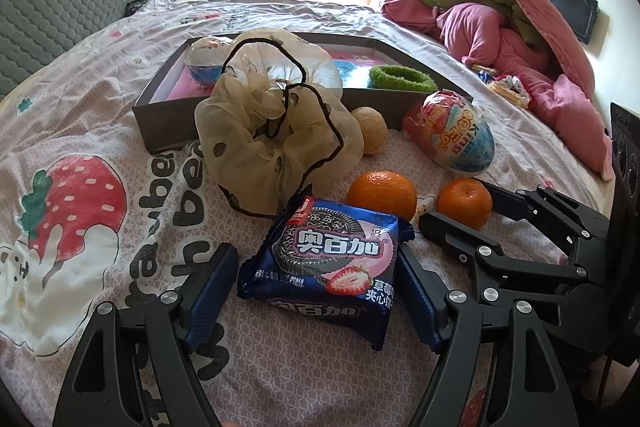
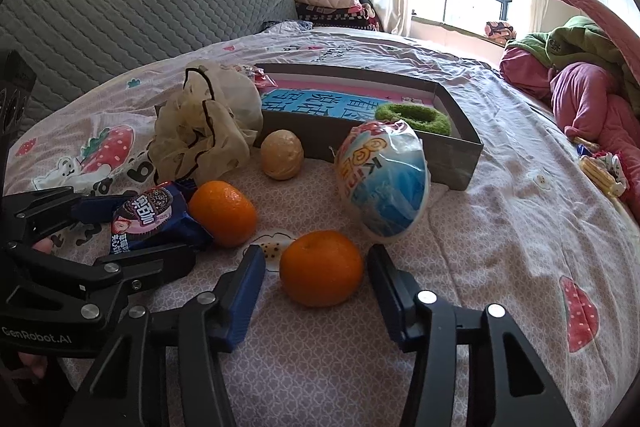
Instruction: Organize objects
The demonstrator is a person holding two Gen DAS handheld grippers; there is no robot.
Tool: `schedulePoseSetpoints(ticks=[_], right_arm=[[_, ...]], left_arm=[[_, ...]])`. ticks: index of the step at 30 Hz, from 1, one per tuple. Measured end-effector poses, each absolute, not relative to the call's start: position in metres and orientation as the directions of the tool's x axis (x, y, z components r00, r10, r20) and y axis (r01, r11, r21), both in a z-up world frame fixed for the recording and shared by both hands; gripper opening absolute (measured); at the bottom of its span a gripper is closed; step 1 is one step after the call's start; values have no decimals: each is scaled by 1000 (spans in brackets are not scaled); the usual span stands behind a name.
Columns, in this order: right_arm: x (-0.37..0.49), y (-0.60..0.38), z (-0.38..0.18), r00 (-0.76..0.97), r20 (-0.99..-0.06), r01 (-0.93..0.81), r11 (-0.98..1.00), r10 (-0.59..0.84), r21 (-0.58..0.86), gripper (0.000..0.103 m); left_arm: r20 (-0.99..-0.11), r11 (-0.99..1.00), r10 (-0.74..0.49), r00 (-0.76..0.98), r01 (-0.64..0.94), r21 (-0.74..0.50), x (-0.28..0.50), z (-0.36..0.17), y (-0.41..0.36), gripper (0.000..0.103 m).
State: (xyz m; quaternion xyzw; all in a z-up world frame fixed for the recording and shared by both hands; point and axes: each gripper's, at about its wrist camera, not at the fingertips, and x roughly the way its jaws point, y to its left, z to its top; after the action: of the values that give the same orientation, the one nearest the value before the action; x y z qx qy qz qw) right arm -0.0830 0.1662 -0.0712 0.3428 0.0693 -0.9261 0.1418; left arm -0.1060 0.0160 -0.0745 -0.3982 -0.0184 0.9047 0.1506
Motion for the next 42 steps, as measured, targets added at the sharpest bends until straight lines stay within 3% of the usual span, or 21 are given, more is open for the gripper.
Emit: schedulePoseSetpoints(ticks=[13,42], right_arm=[[-83,167,-73,-721,-654,313,-950,-229,-12,39],[-78,174,-69,-716,-649,324,-946,-258,18,38]], left_arm=[[-710,-953,289,-642,-261,-151,-106,-75,17,79],[-665,-932,343,-664,-332,-149,-82,-59,20,65]])
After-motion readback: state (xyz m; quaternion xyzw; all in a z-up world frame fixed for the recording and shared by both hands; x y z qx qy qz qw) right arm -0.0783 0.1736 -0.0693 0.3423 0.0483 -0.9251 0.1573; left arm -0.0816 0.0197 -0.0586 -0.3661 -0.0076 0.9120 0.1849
